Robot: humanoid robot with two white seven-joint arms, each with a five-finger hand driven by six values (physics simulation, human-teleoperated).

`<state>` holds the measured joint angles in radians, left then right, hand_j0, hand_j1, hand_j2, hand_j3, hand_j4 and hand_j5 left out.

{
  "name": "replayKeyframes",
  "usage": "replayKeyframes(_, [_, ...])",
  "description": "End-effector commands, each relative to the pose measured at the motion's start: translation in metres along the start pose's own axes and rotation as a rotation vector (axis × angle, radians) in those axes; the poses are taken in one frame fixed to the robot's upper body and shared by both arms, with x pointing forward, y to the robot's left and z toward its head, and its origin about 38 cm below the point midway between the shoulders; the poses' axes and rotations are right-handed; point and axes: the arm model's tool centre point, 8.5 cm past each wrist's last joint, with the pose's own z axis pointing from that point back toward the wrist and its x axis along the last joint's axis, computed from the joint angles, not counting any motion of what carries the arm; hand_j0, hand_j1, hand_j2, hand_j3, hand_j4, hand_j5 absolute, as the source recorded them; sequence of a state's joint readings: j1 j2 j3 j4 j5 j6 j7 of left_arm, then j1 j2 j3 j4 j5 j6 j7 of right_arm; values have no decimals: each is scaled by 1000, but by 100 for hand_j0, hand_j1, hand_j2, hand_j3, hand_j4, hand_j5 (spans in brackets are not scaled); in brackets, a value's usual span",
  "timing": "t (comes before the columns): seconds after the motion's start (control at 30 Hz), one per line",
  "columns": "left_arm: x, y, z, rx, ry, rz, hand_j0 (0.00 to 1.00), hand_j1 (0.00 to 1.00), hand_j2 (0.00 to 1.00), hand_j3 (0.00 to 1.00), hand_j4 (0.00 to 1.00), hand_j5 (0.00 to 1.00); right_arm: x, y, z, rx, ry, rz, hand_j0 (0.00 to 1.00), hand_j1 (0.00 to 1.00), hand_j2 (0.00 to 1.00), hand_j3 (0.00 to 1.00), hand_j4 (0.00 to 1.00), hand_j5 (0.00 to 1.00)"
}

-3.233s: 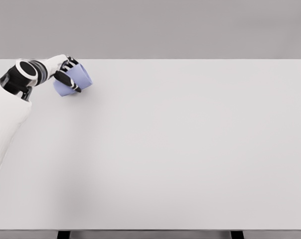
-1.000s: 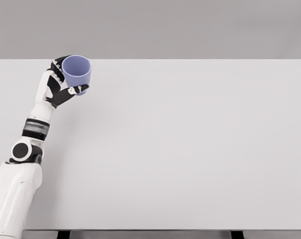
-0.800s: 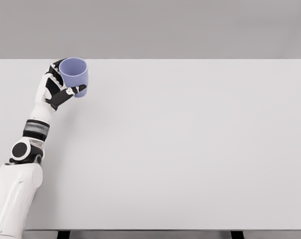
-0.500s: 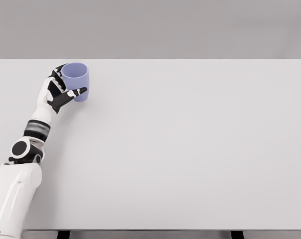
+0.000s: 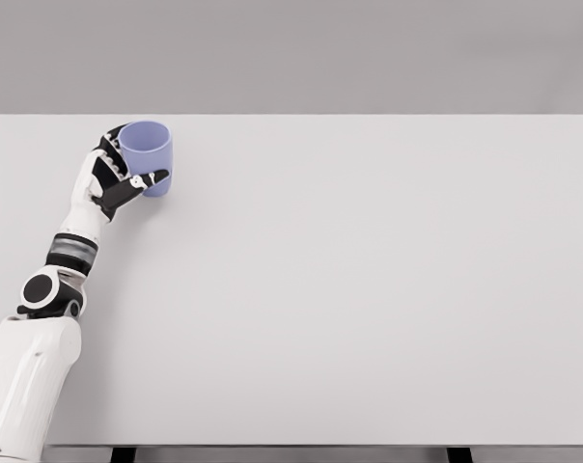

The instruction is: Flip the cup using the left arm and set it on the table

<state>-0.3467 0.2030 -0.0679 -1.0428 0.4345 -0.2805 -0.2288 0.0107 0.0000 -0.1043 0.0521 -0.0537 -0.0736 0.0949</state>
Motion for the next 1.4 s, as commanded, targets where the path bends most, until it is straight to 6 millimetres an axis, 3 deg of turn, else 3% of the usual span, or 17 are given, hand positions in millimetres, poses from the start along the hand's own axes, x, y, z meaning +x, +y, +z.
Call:
replayKeyframes(0.0, [1, 0, 0, 2, -12, 0, 60, 60, 60, 60, 60, 60, 0, 0, 0, 0, 0, 0, 100, 100, 100, 100, 100, 100])
replayKeyframes(1.03, [-13, 1, 11, 13, 19, 5, 63, 63, 63, 63, 63, 63, 0, 0, 0, 0, 0, 0, 100, 100, 100, 100, 100, 100])
replayKeyframes(1.17, [-13, 1, 11, 12, 20, 1, 76, 76, 76, 76, 76, 76, 0, 0, 0, 0, 0, 0, 100, 100, 100, 100, 100, 100])
replayKeyframes(1.37, [-12, 1, 12, 11, 17, -1, 81, 81, 81, 81, 81, 81, 0, 0, 0, 0, 0, 0, 100, 100, 100, 100, 100, 100])
